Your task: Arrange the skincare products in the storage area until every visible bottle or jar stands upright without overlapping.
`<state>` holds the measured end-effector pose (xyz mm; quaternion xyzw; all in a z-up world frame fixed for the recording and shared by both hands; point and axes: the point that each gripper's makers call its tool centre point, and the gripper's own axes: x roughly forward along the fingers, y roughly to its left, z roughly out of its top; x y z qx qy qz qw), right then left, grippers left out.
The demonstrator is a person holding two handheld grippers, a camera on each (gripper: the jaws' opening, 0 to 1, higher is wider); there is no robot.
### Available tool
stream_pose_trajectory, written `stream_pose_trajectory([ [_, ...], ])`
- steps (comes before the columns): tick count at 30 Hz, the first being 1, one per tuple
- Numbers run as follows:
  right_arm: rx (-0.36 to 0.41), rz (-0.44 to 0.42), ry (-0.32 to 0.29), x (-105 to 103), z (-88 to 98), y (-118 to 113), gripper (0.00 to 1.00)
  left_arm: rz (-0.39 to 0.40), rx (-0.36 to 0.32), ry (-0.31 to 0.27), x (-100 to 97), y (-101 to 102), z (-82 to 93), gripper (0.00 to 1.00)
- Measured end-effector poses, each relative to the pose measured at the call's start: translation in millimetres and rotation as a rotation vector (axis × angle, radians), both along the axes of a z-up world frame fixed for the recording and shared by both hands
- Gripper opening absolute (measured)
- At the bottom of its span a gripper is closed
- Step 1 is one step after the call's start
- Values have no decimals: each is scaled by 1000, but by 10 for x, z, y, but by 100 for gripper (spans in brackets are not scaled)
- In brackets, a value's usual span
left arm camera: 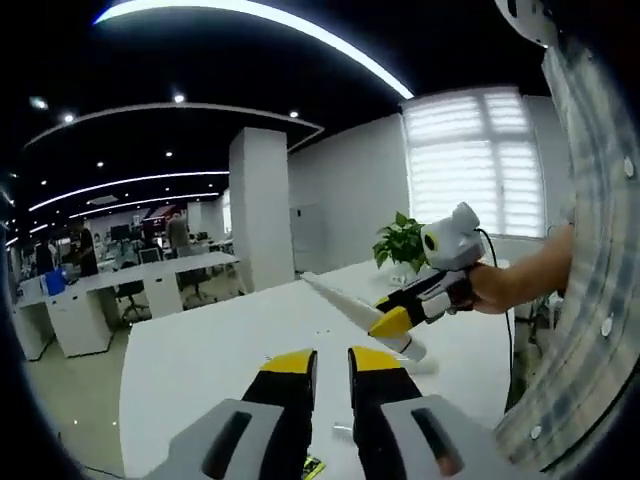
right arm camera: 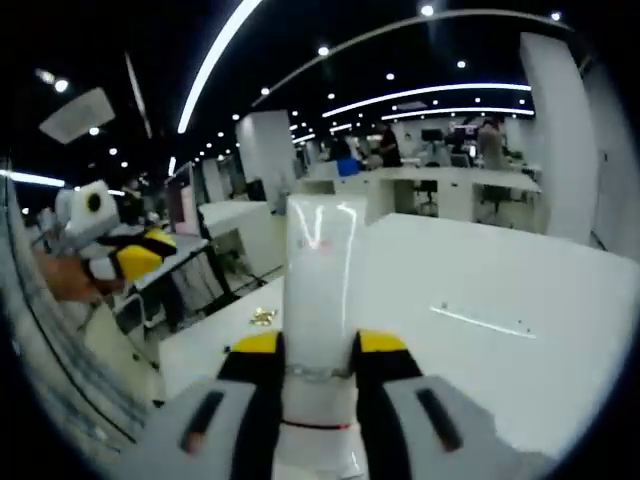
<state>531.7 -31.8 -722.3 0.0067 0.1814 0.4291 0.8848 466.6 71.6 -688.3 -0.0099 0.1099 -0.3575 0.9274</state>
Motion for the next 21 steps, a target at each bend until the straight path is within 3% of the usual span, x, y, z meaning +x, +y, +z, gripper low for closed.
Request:
stream_pose_trajectory([
  [3,45,13,-20,-56,152,90,25,41,-120,78,53,-25,36,24],
  [8,70,34,-32,-135,265,200,26,51,-182,159,75,-95,-23,45],
  [10,69,65,-41,-213,297,275,26,60,-290,196,87,-144,22,51],
  [11,67,69,-45,-224,301,285,26,65,-309,197,92,-147,36,53],
  [12,49,95,-66,-313,313,341,26,73,-405,253,103,-212,55,58],
  [16,42,120,-84,-398,341,382,27,91,-435,250,153,-232,61,69],
  [19,1,148,-106,-453,334,402,27,71,-509,171,170,-268,235,60],
  [21,-1,156,-120,-483,363,409,27,70,-530,200,164,-283,232,59],
])
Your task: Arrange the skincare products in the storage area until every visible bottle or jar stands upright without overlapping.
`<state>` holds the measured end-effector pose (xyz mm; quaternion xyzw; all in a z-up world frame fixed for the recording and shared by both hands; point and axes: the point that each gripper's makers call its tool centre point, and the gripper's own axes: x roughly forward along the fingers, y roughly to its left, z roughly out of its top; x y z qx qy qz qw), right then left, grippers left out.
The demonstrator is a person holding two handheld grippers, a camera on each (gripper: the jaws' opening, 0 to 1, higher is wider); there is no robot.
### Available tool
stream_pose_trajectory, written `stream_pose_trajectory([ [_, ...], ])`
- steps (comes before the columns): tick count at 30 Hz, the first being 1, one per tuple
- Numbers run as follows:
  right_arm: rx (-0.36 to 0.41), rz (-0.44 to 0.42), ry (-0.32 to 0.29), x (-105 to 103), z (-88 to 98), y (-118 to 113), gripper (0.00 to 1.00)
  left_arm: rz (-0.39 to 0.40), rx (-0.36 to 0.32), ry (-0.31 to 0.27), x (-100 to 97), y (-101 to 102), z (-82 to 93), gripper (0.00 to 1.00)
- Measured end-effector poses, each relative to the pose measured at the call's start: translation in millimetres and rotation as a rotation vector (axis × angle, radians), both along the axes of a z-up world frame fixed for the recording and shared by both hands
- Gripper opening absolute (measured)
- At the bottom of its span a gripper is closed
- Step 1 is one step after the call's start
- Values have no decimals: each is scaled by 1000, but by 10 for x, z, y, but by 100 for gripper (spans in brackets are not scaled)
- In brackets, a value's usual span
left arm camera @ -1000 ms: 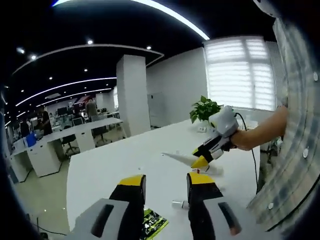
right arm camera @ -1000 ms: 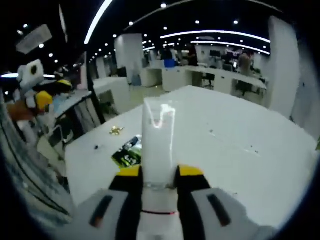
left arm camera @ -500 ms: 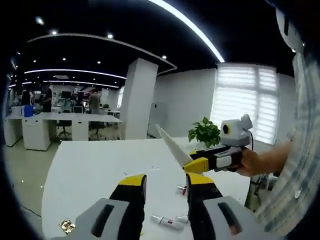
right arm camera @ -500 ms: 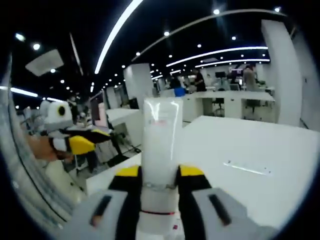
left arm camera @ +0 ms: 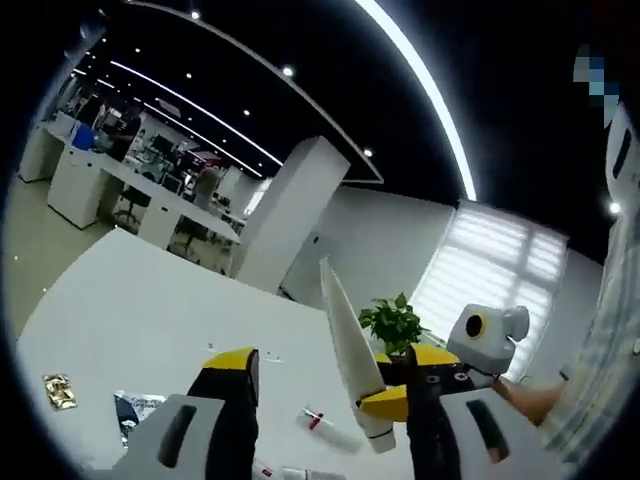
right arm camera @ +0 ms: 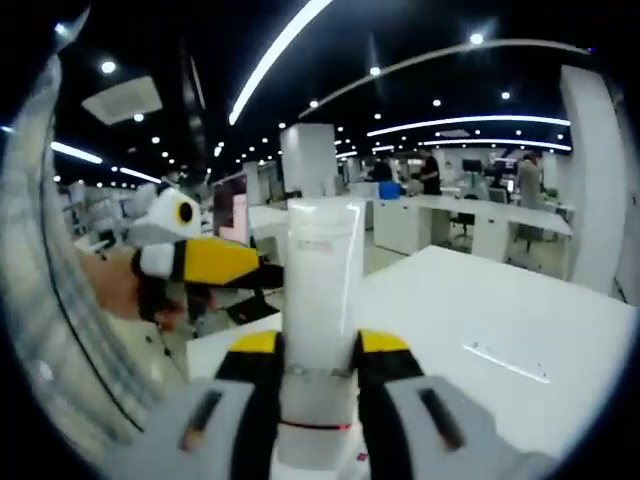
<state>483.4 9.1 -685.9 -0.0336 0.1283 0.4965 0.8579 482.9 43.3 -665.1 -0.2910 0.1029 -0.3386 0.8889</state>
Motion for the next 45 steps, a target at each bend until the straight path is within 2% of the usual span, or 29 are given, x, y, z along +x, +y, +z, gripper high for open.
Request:
stream_pose_trajectory([
  [5,-29,20,-36,-41,13,39,27,4,19,4,38,-45,-36,68],
  [7,-49,23,-52,-48,9,46,27,-23,0,31,32,-86,-58,68],
  [11,-48,47,-73,-94,58,85,27,-18,4,41,34,-97,-88,67],
  [15,-65,70,-90,-128,56,142,27,-17,-12,45,32,-94,-81,56],
  [18,-76,86,-100,-164,52,183,27,-23,-34,62,41,-92,-102,53],
  [23,-99,99,-113,-200,41,233,27,-33,-75,70,29,-103,-68,42],
  [26,-123,99,-116,-197,4,236,27,-52,-63,52,-18,-142,-46,29],
  [28,-142,104,-122,-214,-16,239,27,-54,-46,33,-39,-170,-35,24],
  [29,-147,105,-124,-223,-21,241,27,-52,-38,23,-43,-181,-32,24],
  [34,-177,109,-120,-270,-97,271,27,-43,-35,46,7,-191,-83,29],
  [37,-174,117,-119,-310,-94,304,27,-29,-25,47,36,-180,-90,26],
  [39,-175,104,-117,-290,-92,291,27,-32,-36,62,48,-176,-93,25],
  [40,-177,103,-112,-289,-100,288,28,-43,-50,92,44,-182,-109,25],
  [43,-192,97,-104,-291,-139,287,28,-66,-53,134,45,-189,-156,24],
  [45,-192,94,-101,-294,-148,286,28,-64,-42,123,35,-196,-152,23],
])
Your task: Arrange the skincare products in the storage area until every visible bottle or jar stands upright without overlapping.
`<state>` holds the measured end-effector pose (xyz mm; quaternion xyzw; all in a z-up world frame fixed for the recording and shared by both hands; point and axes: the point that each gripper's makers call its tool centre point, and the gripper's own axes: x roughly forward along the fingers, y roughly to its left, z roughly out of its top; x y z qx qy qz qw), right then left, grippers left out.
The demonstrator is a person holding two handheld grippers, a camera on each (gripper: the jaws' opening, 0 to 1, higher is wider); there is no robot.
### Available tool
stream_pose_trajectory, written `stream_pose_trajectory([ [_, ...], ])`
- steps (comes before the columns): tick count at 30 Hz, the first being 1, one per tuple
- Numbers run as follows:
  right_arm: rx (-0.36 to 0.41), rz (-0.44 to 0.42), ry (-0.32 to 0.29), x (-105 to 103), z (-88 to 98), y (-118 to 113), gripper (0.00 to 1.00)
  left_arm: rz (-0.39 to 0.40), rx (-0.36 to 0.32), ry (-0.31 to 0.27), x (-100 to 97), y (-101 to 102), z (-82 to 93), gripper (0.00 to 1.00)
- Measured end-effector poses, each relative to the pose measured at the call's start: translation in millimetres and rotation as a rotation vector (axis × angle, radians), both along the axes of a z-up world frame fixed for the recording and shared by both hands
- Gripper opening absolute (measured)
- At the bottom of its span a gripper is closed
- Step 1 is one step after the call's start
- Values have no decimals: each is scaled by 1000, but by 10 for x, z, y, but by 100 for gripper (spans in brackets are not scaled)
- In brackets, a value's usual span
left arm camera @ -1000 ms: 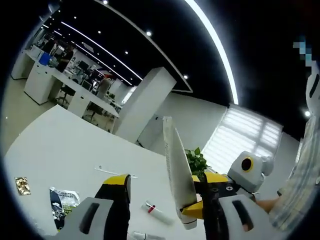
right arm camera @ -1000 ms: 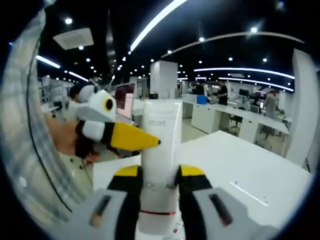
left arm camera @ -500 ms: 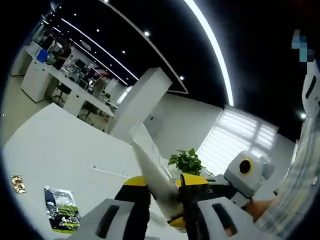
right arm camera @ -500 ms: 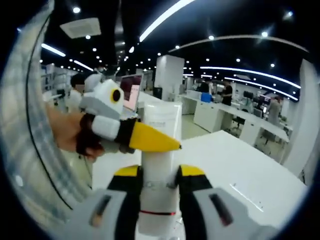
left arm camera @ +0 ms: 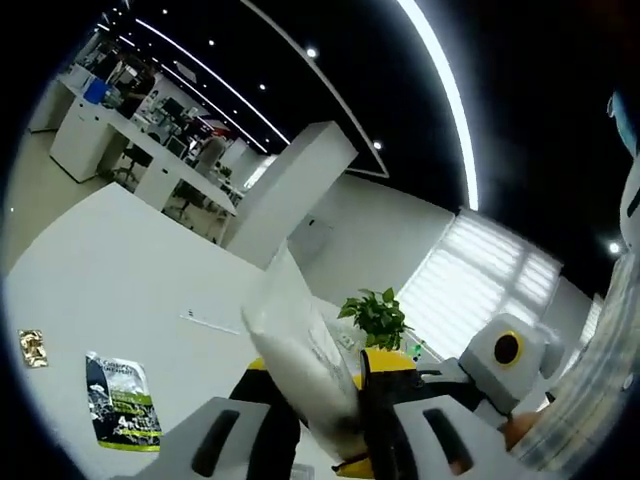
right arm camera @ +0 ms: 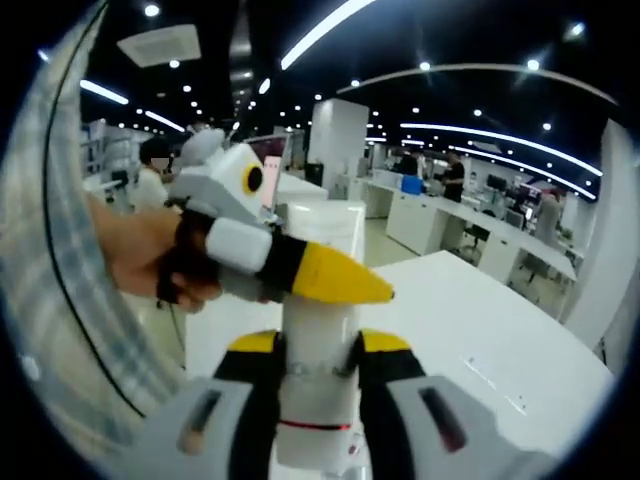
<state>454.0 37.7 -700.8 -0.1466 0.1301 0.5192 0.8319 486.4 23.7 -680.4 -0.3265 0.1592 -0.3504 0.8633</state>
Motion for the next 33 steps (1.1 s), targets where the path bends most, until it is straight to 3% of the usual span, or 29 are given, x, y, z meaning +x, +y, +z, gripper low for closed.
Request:
stream_pose_trajectory([
  [14,-28,-30,-37,54,-57,7,29,3,67,-49,13,-24,10,19],
  [18,-28,-30,-49,60,-49,8,29,5,58,-48,19,-16,20,18],
  [33,28,-31,-58,126,73,46,29,-19,95,-119,69,15,163,14],
])
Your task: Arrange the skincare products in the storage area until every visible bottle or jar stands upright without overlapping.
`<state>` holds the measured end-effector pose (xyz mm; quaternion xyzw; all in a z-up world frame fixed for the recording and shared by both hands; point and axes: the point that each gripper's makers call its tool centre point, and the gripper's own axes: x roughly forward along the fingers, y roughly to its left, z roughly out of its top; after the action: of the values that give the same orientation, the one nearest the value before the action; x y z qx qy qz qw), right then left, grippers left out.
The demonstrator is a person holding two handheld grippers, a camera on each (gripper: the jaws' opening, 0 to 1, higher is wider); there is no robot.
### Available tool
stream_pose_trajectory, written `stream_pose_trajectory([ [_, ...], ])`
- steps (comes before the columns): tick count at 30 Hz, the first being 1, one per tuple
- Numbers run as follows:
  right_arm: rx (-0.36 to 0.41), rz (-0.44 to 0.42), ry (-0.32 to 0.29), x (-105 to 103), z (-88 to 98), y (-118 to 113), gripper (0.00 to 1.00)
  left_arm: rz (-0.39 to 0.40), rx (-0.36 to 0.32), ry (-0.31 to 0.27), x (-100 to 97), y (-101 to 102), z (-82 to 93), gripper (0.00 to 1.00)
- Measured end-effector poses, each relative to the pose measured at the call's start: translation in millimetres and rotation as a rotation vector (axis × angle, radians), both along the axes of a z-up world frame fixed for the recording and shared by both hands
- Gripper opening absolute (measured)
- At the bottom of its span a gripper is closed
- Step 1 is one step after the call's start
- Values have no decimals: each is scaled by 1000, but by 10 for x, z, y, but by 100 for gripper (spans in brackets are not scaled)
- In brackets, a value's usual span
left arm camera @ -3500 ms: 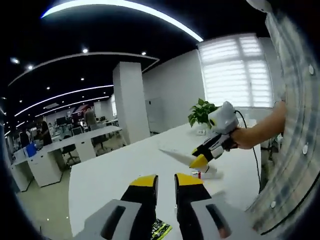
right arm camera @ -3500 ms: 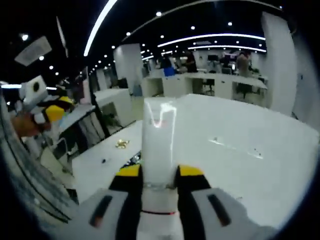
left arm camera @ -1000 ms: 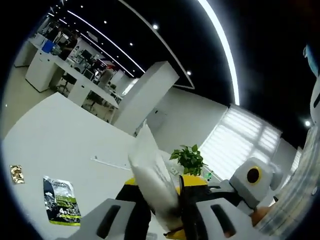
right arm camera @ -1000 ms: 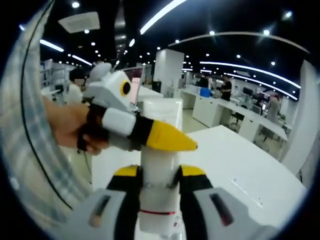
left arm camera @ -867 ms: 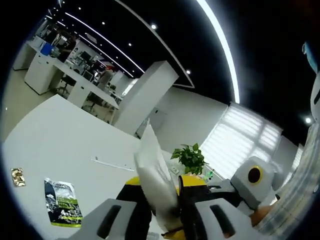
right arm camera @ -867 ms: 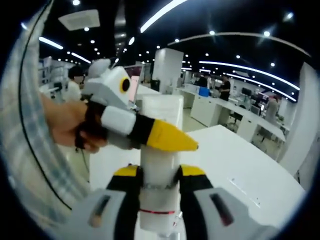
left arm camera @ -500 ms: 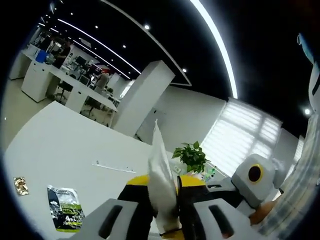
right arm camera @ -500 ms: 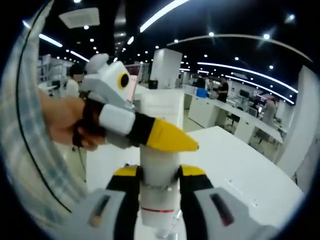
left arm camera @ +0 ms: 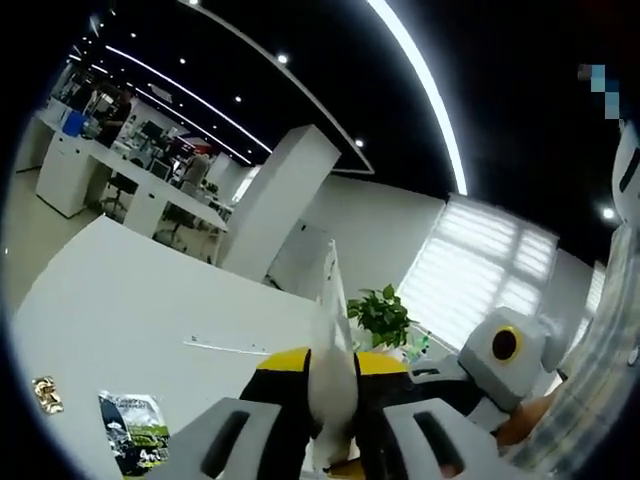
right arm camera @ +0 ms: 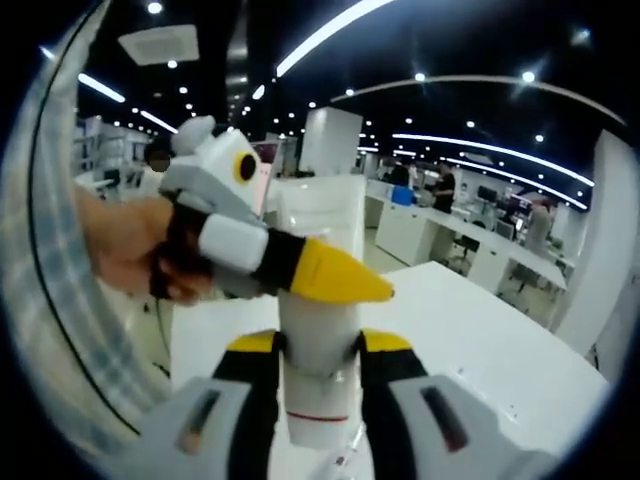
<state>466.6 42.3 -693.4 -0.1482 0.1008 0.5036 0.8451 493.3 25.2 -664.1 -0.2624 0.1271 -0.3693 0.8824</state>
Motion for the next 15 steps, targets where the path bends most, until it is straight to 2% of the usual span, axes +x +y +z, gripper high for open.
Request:
stream_pose_trajectory([
  [2,4,1,6,2,-2,8,29,-14,50,-31,-6,-3,-15,14],
  [5,7,2,18,0,-13,10,29,-10,83,-42,3,11,-47,14],
  [10,7,9,29,-35,-44,-5,28,-10,82,-35,-1,49,-63,14],
  [15,3,3,63,-80,-131,-101,28,-12,177,-47,-3,126,-168,14],
])
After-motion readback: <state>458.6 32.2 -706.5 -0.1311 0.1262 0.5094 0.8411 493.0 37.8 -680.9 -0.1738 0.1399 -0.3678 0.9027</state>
